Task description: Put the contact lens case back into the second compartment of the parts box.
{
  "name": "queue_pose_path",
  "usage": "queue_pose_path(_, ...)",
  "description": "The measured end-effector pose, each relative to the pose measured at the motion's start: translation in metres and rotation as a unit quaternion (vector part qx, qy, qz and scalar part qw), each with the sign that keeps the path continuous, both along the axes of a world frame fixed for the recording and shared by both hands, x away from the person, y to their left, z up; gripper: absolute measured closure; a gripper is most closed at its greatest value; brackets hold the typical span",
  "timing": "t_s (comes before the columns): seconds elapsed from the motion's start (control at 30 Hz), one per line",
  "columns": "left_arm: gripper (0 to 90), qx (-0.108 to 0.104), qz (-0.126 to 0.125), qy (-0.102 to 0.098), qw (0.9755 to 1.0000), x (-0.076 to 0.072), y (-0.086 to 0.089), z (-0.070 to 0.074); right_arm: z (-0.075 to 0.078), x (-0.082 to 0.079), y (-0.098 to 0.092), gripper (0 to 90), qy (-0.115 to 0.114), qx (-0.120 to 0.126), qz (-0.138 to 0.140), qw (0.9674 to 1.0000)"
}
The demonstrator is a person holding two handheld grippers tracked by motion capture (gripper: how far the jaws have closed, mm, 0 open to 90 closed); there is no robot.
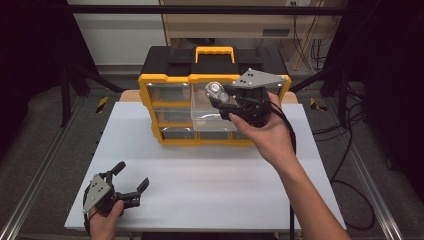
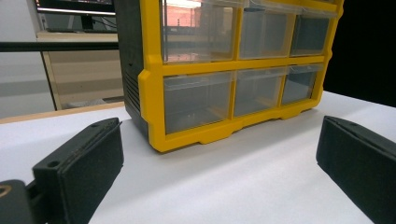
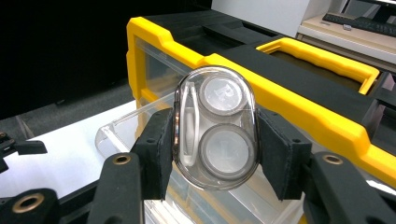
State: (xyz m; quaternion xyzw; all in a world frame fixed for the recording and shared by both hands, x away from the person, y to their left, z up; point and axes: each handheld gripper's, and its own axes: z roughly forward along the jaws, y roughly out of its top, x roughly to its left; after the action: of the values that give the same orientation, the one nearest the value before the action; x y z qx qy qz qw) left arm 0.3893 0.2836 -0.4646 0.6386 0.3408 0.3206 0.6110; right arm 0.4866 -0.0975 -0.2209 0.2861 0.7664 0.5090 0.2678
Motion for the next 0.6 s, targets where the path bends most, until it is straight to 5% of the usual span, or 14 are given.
queue_pose_path(0.6, 0.4, 0.002, 0.0, 0.001, 1.0, 0.0003, -0.0006, -0.0002, 0.0052, 0.003, 0.0071, 48.9, 0.006, -0.009, 0.003, 0.9999)
